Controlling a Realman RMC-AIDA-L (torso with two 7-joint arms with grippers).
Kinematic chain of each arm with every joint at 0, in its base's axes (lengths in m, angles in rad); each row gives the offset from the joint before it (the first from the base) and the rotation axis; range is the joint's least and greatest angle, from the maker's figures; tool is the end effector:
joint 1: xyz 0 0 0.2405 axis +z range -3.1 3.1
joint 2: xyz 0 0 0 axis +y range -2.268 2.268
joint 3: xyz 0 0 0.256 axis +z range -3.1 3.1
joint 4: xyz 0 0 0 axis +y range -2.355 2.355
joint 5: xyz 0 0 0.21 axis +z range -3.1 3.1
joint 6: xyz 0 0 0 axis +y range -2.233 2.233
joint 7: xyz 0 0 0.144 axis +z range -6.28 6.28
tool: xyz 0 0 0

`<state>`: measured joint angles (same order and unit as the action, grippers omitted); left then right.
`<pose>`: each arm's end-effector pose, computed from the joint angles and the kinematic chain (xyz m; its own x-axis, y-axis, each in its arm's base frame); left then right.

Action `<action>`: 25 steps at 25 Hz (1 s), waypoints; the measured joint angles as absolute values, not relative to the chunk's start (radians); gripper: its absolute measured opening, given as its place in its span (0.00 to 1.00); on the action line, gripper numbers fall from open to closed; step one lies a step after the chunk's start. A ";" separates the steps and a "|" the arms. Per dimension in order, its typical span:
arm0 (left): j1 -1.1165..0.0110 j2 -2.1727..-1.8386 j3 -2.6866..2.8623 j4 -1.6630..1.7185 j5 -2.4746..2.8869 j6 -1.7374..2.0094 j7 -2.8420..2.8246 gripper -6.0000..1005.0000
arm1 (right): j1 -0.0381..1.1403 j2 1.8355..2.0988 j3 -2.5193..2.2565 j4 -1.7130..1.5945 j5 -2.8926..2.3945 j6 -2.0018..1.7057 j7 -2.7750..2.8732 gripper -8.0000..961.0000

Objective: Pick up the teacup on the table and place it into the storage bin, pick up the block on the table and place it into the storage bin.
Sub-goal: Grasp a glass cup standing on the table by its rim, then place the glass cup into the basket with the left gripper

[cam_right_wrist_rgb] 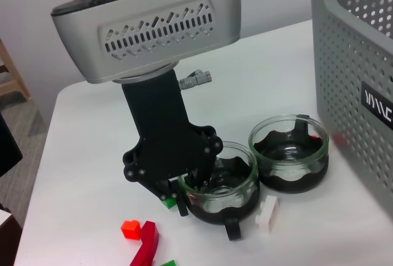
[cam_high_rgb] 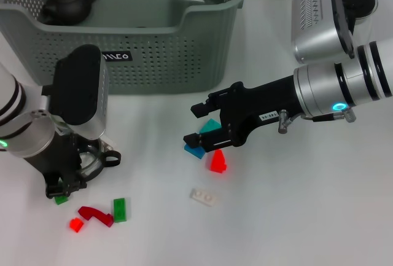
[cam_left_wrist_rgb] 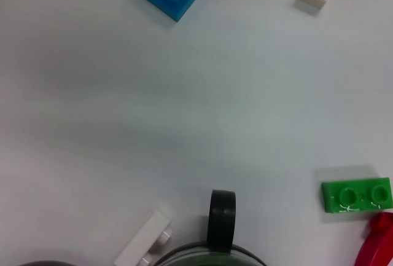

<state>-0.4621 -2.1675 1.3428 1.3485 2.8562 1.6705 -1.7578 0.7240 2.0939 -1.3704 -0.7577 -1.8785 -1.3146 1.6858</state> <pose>-0.2455 0.3072 -0.0054 0.7929 0.1029 -0.6005 0.0589 -0.9940 -0.0926 0.1552 0.3540 -0.0801 0.9528 -0.2380 -0.1887 -0.2391 -0.9708 0.0172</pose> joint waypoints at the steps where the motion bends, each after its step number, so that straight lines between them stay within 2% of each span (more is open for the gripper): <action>1: -0.462 -2.168 1.342 1.349 2.856 1.671 -1.756 0.16 | 0.724 2.094 -1.370 -0.758 -1.879 -1.315 1.686 0.71; 7: -0.461 -2.168 1.339 1.360 2.856 1.687 -1.751 0.07 | 0.724 2.094 -1.362 -0.758 -1.879 -1.315 1.686 0.71; 18: -0.467 -2.170 1.236 1.529 2.788 1.925 -1.747 0.06 | 0.724 2.094 -1.360 -0.754 -1.879 -1.315 1.679 0.72; 25: -0.519 -2.164 1.054 1.593 2.628 2.055 -1.787 0.06 | 0.722 2.088 -1.346 -0.728 -1.879 -1.342 1.667 0.72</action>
<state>-0.5187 -2.1637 1.0544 1.5925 2.6284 2.0548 -1.7872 0.7221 2.0881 -1.3459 -0.7281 -1.8790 -1.3421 1.6666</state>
